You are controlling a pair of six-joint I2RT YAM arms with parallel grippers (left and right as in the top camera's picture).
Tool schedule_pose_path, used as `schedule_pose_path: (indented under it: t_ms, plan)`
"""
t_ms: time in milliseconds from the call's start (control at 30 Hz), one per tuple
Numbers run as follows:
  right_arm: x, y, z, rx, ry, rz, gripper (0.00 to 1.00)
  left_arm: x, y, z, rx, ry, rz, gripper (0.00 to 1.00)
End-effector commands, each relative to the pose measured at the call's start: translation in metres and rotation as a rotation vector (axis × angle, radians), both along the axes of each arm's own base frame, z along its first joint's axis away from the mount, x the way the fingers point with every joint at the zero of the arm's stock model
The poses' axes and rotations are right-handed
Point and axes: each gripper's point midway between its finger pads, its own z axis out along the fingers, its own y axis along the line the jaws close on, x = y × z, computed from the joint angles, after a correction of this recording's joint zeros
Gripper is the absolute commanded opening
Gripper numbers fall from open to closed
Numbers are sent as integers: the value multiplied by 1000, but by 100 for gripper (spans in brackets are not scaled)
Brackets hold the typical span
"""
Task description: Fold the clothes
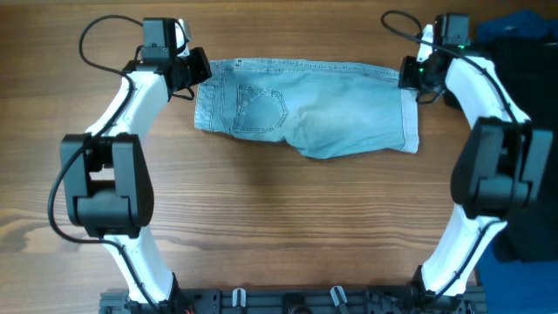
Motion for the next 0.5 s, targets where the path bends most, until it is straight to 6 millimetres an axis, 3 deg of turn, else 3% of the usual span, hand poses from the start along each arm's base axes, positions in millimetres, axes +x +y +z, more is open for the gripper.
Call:
schedule_pose_path:
  t_ms: [0,133,267,333,467]
  plan:
    - [-16,-4,52,-11,-38,-17,4,-12,-3,53,24,-72,-55,4]
    - [-49,1,67,6,46,-15,4,-38,-1,94,28,-79,-59,4]
    - [-86,6,90,14,112,-14,4,-78,1,130,28,-51,-58,4]
    - [-101,13,102,49,127,-2,4,-95,1,133,28,-14,-59,4]
    - [-139,36,118,157,212,50,4,-142,4,111,32,194,-60,4]
